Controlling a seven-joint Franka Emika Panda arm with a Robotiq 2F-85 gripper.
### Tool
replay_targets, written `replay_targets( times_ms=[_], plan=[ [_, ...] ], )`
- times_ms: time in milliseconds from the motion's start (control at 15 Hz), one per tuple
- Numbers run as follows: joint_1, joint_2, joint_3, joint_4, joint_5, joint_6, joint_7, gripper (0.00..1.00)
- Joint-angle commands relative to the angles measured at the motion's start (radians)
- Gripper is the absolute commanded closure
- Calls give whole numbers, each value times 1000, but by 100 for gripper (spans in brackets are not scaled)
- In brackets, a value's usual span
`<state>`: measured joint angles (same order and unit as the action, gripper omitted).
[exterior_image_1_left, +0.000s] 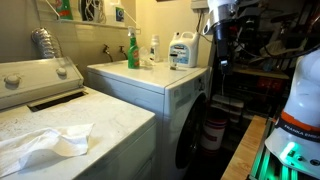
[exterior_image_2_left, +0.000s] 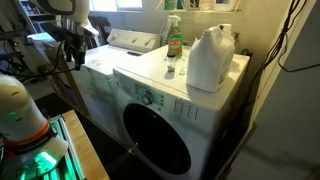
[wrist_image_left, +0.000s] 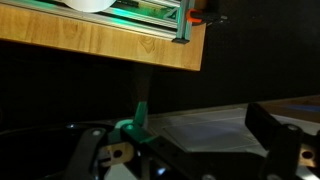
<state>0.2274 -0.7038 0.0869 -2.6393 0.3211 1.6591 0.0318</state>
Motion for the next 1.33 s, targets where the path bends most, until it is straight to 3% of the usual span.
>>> replay_targets(
  times_ms=[0,533,933,1067,1267],
  plan=[
    [-23,-1,19,3,9,-7,-11,0],
    [-125,44,-15,130,-127,146,-36,0],
    [-230,131,-47,151,-269,415,-22,0],
    [-268,186,-28,149,-337,560,24,0],
    [-301,295,-7,179,-420,681,84,0]
  ],
)
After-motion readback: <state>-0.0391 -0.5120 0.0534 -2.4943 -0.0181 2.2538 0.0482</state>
